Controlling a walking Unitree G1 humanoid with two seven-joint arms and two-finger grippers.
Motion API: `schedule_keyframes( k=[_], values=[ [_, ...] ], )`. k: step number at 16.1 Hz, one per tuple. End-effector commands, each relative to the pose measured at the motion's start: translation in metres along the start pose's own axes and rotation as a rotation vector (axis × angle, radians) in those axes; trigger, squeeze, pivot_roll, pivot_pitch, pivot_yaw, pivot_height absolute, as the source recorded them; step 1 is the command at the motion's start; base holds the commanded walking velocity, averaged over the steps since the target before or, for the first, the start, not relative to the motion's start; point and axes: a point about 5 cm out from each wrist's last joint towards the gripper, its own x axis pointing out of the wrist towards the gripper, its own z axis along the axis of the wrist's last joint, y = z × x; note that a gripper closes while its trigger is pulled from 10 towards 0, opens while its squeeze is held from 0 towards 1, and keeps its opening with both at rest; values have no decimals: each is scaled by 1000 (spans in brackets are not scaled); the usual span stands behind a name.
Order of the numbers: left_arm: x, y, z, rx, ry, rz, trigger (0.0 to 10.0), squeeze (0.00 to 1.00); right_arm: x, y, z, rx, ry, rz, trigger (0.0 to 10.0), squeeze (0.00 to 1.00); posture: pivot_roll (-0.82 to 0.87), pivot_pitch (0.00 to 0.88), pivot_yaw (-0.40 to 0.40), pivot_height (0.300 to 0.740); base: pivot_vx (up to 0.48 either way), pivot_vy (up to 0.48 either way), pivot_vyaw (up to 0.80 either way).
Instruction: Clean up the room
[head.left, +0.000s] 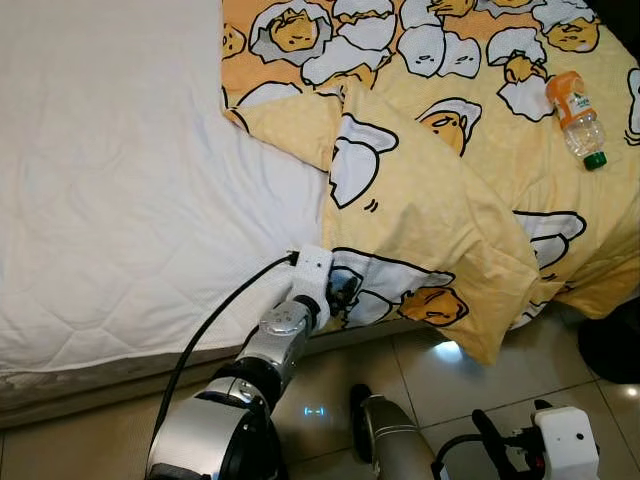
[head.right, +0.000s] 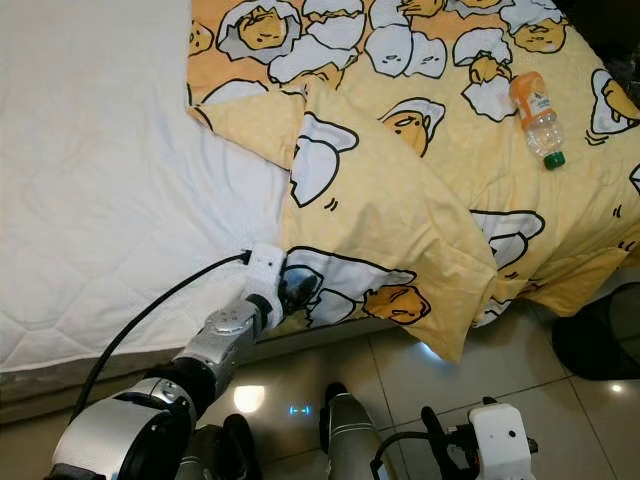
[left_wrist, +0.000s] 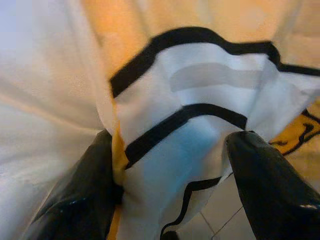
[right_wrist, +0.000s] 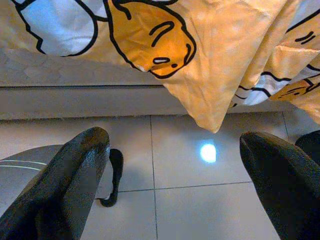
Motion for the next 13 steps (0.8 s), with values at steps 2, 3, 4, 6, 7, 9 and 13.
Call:
schedule_keyframes(
  k=[2, 3, 4, 6, 7, 9, 13],
  values=[
    [2, -17, -8, 16, 48, -63, 0, 0, -4, 0, -7, 2, 37, -9, 10000, 0, -411, 274, 3, 740, 0, 0, 0],
    [1, -16, -9, 16, 50, -64, 0, 0, -4, 0, -7, 3, 38, -10, 10000, 0, -411, 274, 3, 740, 0, 0, 0],
    [-1, -12, -12, 40, 55, -72, 0, 0, -2, 1, -7, 8, 39, -10, 10000, 0, -400, 280, 2, 740, 0, 0, 0],
    [-3, -11, -15, 69, 62, -87, 0, 0, 0, 1, -6, 10, 36, -8, 10000, 0, -398, 280, 0, 740, 0, 0, 0],
    [-4, -10, -18, 84, 71, -93, 0, 0, 1, 2, -6, 10, 35, -6, 10000, 0, -393, 280, -3, 740, 0, 0, 0],
    [-7, -10, -27, 92, 105, -117, 0, 0, 6, 1, -4, 9, 30, -4, 10000, 0, -387, 281, -6, 740, 0, 0, 0],
    [-8, -12, -30, 68, 107, -126, 0, 0, 10, 0, -3, 7, 26, -5, 10000, 0, -388, 275, -7, 740, 0, 0, 0]
  ],
)
